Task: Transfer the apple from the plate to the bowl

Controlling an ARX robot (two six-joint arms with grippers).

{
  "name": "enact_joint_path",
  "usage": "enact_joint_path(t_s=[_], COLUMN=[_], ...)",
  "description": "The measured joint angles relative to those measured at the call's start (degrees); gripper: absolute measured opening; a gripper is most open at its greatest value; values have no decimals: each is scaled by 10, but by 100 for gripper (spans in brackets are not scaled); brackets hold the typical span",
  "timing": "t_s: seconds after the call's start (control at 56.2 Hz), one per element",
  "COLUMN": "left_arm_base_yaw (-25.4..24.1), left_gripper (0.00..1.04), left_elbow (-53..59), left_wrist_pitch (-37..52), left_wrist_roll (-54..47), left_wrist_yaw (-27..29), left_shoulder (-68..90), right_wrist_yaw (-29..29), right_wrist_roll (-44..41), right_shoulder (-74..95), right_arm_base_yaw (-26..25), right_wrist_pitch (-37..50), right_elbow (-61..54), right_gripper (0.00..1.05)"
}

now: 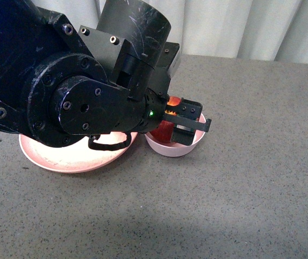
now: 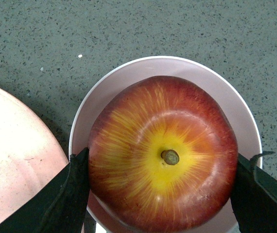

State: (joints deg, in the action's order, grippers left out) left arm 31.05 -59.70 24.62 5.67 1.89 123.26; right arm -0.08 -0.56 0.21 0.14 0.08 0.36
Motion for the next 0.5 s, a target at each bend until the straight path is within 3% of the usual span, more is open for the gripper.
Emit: enact_joint_path(t_s=[0.267,0.409,0.498], left_arm_base_yaw=[5,7,7], left_gripper=[71,94,99], left_elbow=[0,0,0], left_wrist_pitch=[9,13,13], left_wrist_roll=[-11,-13,-14], left_wrist_yaw=[0,-4,0], left_shoulder=[7,6,5], right_wrist_yaw=[0,0,0], right_wrist_roll=[0,0,0], right_shoulder=[0,0,0], right_arm_base_yaw=[0,0,0], right_wrist_pitch=[0,0,0], right_elbow=[0,0,0], right_gripper=[95,95,95])
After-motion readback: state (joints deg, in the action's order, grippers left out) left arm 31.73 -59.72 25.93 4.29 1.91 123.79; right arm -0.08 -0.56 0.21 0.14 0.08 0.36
